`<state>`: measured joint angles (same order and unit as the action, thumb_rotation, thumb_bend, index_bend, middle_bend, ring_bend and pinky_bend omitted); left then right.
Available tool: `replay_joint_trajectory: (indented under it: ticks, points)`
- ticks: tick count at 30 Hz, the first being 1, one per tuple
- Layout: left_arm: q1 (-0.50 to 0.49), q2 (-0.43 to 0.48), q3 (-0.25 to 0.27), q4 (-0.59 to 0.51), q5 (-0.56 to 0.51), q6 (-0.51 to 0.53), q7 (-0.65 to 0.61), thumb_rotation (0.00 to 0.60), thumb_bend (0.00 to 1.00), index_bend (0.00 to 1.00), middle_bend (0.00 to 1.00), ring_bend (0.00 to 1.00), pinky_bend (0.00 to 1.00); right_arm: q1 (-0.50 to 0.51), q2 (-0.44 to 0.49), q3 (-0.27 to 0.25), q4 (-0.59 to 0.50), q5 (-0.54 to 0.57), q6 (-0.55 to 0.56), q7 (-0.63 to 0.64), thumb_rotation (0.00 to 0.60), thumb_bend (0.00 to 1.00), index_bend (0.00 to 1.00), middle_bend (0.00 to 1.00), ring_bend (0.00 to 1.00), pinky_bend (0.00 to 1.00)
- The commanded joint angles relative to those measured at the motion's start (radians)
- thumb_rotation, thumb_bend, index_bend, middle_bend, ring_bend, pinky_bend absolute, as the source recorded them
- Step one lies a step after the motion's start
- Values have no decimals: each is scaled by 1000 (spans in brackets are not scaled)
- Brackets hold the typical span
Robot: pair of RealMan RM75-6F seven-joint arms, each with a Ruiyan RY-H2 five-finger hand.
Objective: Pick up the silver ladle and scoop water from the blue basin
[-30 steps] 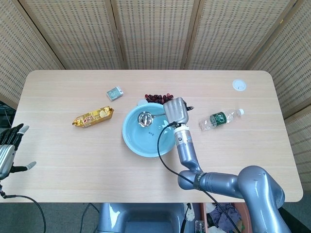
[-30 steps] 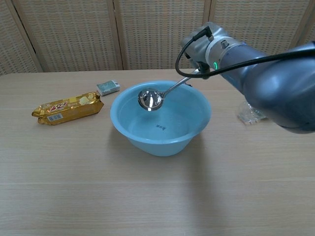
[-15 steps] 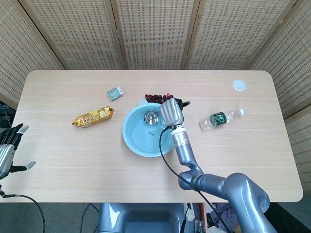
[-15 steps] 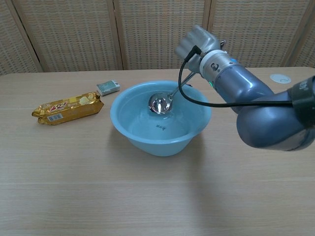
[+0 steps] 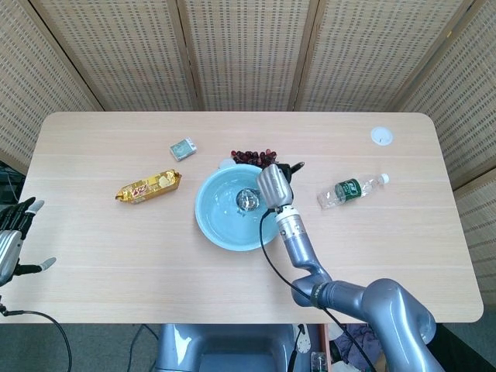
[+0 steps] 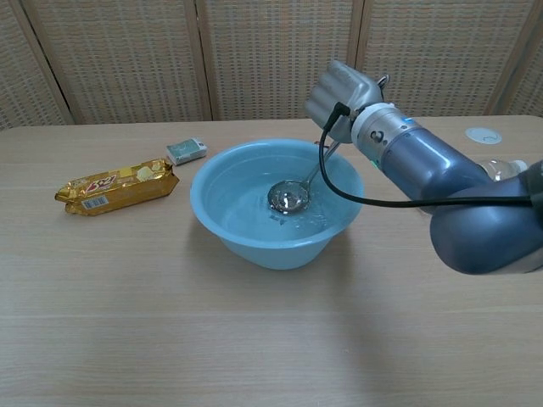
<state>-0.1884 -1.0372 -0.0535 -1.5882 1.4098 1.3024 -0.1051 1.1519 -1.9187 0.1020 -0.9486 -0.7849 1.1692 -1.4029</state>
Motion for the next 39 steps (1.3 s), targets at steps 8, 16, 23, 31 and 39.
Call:
replay_joint_trajectory:
  ticks: [8, 16, 23, 31, 39]
  points:
    - [3, -7, 2, 5, 10, 12, 2, 600, 0, 0, 0, 0, 0, -41, 48, 23, -140, 74, -14, -155, 600, 709, 752, 941, 979, 1000]
    - [3, -11, 6, 2, 15, 13, 15, 600, 0, 0, 0, 0, 0, -70, 119, 83, -323, 210, -16, -176, 600, 717, 756, 944, 978, 1000]
    - [5, -11, 9, -2, 20, 19, 19, 600, 0, 0, 0, 0, 0, -72, 194, 183, -457, 367, -24, -125, 600, 718, 757, 948, 978, 1000]
    - [5, -10, 9, -2, 21, 20, 16, 600, 0, 0, 0, 0, 0, -65, 278, 249, -530, 447, -12, -61, 600, 720, 757, 949, 978, 1000]
    - [6, -10, 10, -2, 23, 22, 14, 600, 0, 0, 0, 0, 0, -46, 351, 275, -581, 529, -20, -3, 600, 720, 757, 949, 978, 1000]
